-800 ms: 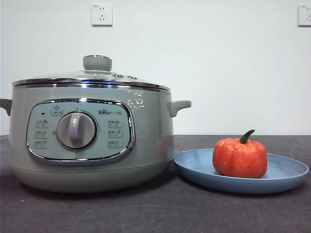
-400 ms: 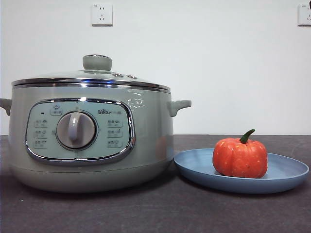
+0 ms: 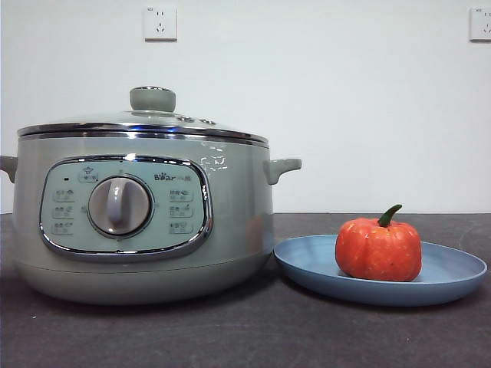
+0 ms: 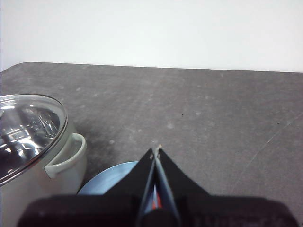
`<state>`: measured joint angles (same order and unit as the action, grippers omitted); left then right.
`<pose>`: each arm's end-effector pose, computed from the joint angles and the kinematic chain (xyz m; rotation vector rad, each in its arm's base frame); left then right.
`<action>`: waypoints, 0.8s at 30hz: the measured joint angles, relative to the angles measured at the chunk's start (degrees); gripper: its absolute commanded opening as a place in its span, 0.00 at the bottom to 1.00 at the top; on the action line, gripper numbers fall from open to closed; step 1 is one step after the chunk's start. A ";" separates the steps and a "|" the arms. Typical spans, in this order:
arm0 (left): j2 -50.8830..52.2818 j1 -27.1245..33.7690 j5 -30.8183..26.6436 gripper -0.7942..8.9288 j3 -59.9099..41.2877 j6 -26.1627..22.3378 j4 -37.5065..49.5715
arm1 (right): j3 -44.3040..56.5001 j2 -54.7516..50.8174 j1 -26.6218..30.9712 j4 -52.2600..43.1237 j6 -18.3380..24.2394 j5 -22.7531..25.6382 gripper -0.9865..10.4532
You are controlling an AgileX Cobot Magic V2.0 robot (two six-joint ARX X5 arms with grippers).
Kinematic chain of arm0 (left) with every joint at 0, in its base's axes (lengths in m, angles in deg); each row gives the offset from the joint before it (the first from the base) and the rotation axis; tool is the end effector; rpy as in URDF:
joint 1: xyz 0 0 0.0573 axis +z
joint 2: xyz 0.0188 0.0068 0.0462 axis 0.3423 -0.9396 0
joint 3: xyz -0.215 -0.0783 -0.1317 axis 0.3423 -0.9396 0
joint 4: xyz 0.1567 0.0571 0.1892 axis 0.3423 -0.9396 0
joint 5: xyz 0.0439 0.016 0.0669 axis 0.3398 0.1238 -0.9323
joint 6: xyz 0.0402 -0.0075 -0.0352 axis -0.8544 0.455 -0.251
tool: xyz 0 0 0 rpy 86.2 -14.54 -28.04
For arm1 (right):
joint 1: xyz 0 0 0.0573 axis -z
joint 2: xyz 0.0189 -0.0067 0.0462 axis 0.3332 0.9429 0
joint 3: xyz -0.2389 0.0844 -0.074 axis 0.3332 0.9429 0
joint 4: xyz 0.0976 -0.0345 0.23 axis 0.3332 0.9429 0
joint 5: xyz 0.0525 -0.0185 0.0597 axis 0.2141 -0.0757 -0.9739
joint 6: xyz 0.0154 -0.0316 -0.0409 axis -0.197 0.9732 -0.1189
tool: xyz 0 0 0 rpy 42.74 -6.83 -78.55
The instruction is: Take the pumpkin out from the steamer,put the pumpkin in the blue plate,close the lid
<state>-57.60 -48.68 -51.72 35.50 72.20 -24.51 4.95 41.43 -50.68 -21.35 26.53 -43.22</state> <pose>0.0883 -0.0450 0.2972 0.1045 0.4318 -0.3885 0.1003 0.0519 0.2797 0.0038 0.2035 0.2700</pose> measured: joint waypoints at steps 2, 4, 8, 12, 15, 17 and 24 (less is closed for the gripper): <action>2.32 0.39 -0.37 0.08 -0.04 -0.33 -1.88 | 0.00 0.00 0.00 0.00 0.00 0.00 0.07; 5.90 2.29 0.07 0.08 -0.26 -1.14 -2.54 | 0.00 0.00 0.00 0.02 0.00 0.00 0.07; 14.95 9.68 -0.04 0.08 -2.71 -2.05 2.89 | 0.00 0.00 0.00 0.00 0.00 0.00 0.07; 21.42 18.21 -0.15 0.08 -10.05 -3.37 11.67 | 0.00 0.00 0.00 0.02 0.00 0.00 0.07; 24.48 23.43 0.96 0.08 -17.05 -3.78 16.96 | 0.00 0.00 0.00 0.02 0.00 0.00 0.07; 25.81 26.08 3.39 0.08 -21.73 -3.78 19.58 | 0.00 0.00 0.00 0.02 0.00 0.00 0.07; 26.21 28.61 7.96 0.08 -33.79 -3.76 24.98 | 0.00 0.00 0.00 0.02 0.00 0.00 0.07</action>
<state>-31.40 -20.07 -43.77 1.71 68.44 0.47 4.95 41.43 -50.68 -21.33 26.53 -43.22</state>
